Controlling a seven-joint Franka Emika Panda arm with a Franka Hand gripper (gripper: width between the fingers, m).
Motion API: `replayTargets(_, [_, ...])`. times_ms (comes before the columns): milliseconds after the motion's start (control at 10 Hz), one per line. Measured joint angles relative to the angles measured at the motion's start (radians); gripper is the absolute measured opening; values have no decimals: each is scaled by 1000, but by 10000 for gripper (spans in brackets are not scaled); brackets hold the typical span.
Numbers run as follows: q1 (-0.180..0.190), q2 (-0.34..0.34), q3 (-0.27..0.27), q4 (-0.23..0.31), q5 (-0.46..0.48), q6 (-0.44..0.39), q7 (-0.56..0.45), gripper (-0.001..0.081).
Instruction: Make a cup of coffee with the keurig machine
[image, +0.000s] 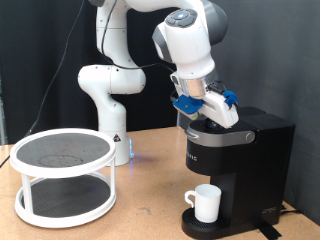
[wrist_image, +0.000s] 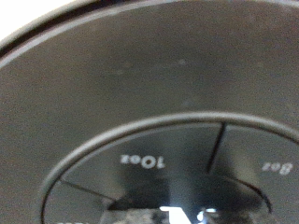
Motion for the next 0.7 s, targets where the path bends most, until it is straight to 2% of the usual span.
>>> replayTargets(200, [0,-13,0,-11,22,1,-125,0])
replayTargets(400, [0,-69,-4,-42,119,24,-265,0])
replayTargets(600, [-1,-146,-12,-79,192,60,-329,0])
replayTargets(700, [-2,-180,-19,-85,193,33,-330,0])
